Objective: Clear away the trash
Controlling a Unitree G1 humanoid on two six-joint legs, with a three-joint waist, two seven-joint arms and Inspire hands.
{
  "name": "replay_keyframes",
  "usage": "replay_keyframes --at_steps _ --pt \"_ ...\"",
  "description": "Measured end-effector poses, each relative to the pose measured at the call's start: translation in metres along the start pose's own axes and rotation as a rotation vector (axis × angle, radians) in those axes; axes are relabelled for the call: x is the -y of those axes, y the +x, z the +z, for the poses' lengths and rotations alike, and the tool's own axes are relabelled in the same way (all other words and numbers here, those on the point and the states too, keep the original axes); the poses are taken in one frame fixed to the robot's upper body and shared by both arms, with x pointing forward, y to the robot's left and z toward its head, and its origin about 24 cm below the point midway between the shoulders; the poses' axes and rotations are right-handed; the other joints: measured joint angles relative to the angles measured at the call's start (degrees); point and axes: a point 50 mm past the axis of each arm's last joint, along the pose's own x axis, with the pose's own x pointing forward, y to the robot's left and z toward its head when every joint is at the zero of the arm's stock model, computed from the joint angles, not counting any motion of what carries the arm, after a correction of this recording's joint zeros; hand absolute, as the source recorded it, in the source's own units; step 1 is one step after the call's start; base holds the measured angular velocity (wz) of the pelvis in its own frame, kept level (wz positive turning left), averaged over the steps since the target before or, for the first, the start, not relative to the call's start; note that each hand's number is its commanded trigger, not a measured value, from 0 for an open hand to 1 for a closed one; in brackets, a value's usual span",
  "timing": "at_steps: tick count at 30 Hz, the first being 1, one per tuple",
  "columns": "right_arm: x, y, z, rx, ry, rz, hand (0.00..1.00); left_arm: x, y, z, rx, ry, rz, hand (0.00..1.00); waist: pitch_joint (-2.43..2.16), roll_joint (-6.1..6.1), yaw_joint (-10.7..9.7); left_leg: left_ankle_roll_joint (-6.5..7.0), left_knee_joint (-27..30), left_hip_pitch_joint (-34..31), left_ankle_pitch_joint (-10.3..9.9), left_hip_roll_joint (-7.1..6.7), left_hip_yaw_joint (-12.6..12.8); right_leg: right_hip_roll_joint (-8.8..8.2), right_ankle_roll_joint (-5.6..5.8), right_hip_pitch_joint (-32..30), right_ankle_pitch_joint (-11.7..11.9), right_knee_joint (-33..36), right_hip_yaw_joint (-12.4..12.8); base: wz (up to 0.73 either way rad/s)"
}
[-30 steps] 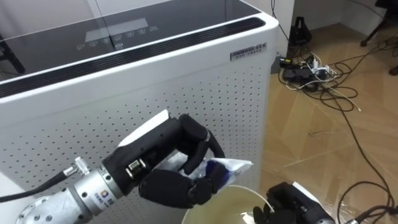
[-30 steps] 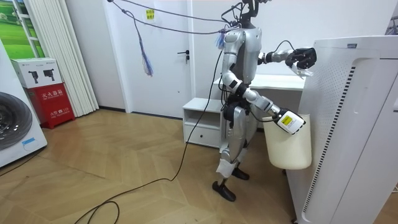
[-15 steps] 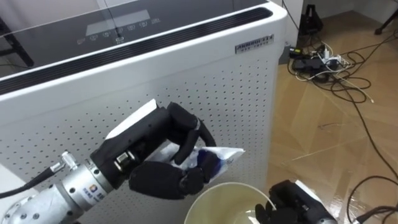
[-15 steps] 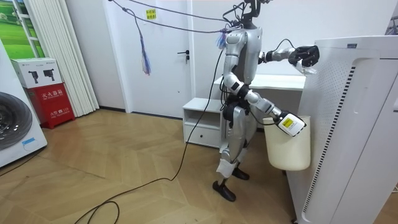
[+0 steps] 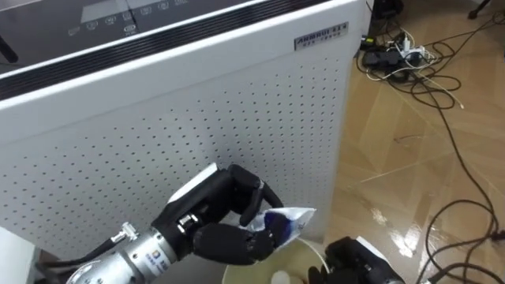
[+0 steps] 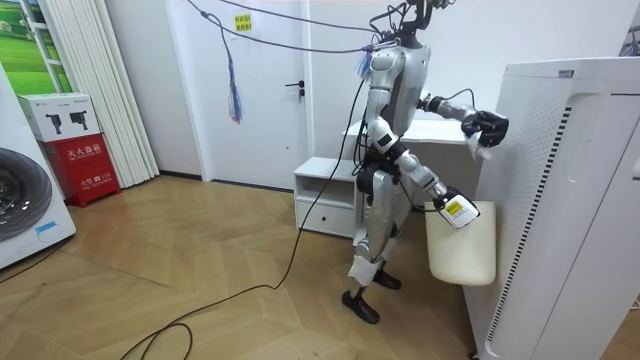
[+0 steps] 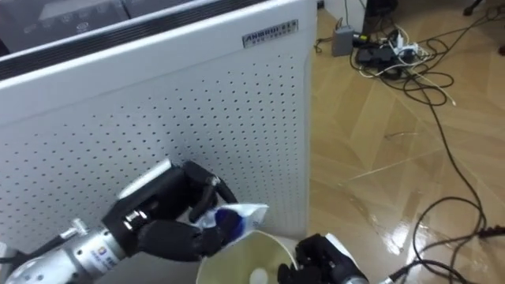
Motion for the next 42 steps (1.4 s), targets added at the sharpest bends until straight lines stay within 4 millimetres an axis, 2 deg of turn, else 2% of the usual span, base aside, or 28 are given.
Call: replay_keyframes --at_steps 4,7,10,18,28,29,30,31,32,33,34,42 --pt "-0.007 0.001 -0.002 0.001 0.002 0.02 1.0 0.008 0.004 -0.019 -0.053 -0.067 -0.006 1.0 0.01 -0.63 -0.7 0.0 0.2 -0.7 0.0 0.11 0.1 -0.02 -0.1 -0.6 0.1 -0.1 -0.5 -0.01" --pt "-0.009 0.002 -0.003 -0.003 0.016 0.023 1.0 0.012 0.003 -0.035 -0.11 -0.109 -0.009 1.0 -0.01 -0.7 -1.0 -0.01 0.6 -1.0 0.0 0.22 -0.1 -0.34 -0.33 -0.7 0.2 0.0 -3.1 0.03" --pt "-0.008 0.002 -0.003 -0.005 0.014 0.023 1.0 0.018 0.004 -0.044 -0.144 -0.131 -0.033 1.0 -0.03 -0.78 -1.1 -0.01 1.0 -1.4 0.0 0.23 -0.2 -0.42 -0.38 -1.0 0.2 0.1 -3.2 0.01" --pt "-0.011 0.003 -0.002 0.0 0.02 0.048 1.0 0.027 0.006 -0.047 -0.155 -0.145 -0.069 1.0 -0.2 -1.68 -1.2 -0.01 1.3 -1.4 0.0 0.4 0.4 -0.48 -0.51 -1.5 0.3 0.8 -3.0 -0.04" --pt "-0.017 0.003 -0.001 0.006 0.038 0.086 1.0 0.027 0.006 -0.049 -0.159 -0.149 -0.079 1.0 -0.26 -1.61 -1.2 -0.19 1.5 -1.4 0.1 0.91 0.9 0.02 -0.89 -1.7 0.6 1.0 -2.5 -0.02" --pt "-0.016 0.003 -0.001 0.006 0.04 0.086 1.0 0.027 0.005 -0.05 -0.164 -0.151 -0.078 0.84 -0.27 -1.59 -1.2 -0.19 1.5 -1.4 0.1 0.91 0.9 0.02 -0.89 -1.7 0.6 1.0 -2.5 0.0" --pt "-0.016 0.003 -0.001 0.005 0.041 0.086 1.0 0.027 0.004 -0.052 -0.175 -0.156 -0.075 0.76 -0.28 -1.58 -1.2 -0.19 1.5 -1.4 0.1 0.89 0.9 -0.01 -0.9 -1.7 0.6 1.0 -2.5 0.0" --pt "-0.016 0.003 -0.001 0.005 0.042 0.086 1.0 0.027 0.003 -0.055 -0.187 -0.161 -0.072 0.51 -0.28 -1.58 -1.2 -0.19 1.5 -1.4 0.1 0.88 0.9 -0.02 -0.9 -1.7 0.6 1.0 -2.5 0.0" --pt "-0.016 0.003 -0.002 0.005 0.042 0.086 1.0 0.027 0.002 -0.056 -0.193 -0.163 -0.07 0.12 -0.28 -1.58 -1.2 -0.19 1.5 -1.4 0.1 0.88 0.9 -0.03 -0.89 -1.7 0.6 1.0 -2.5 0.0" --pt "-0.015 0.003 -0.002 0.005 0.045 0.085 1.0 0.026 0.001 -0.058 -0.204 -0.165 -0.069 0.03 -0.28 -1.59 -1.2 -0.19 1.5 -1.4 0.1 0.87 0.9 -0.03 -0.89 -1.7 0.6 1.1 -2.5 0.0" --pt "-0.015 0.003 -0.002 0.006 0.052 0.085 1.0 0.027 0.001 -0.059 -0.208 -0.162 -0.073 0.0 -0.28 -1.58 -1.2 -0.19 1.5 -1.5 0.1 0.87 0.9 -0.03 -0.89 -1.8 0.6 1.1 -2.5 0.0" --pt "-0.008 0.001 -0.003 0.006 0.087 0.074 1.0 0.025 -0.001 -0.059 -0.216 -0.156 -0.073 0.0 -0.46 -1.32 -1.1 -0.19 1.5 -1.5 0.1 0.9 0.9 0.0 -0.9 -2.0 0.6 1.4 -2.3 0.0"
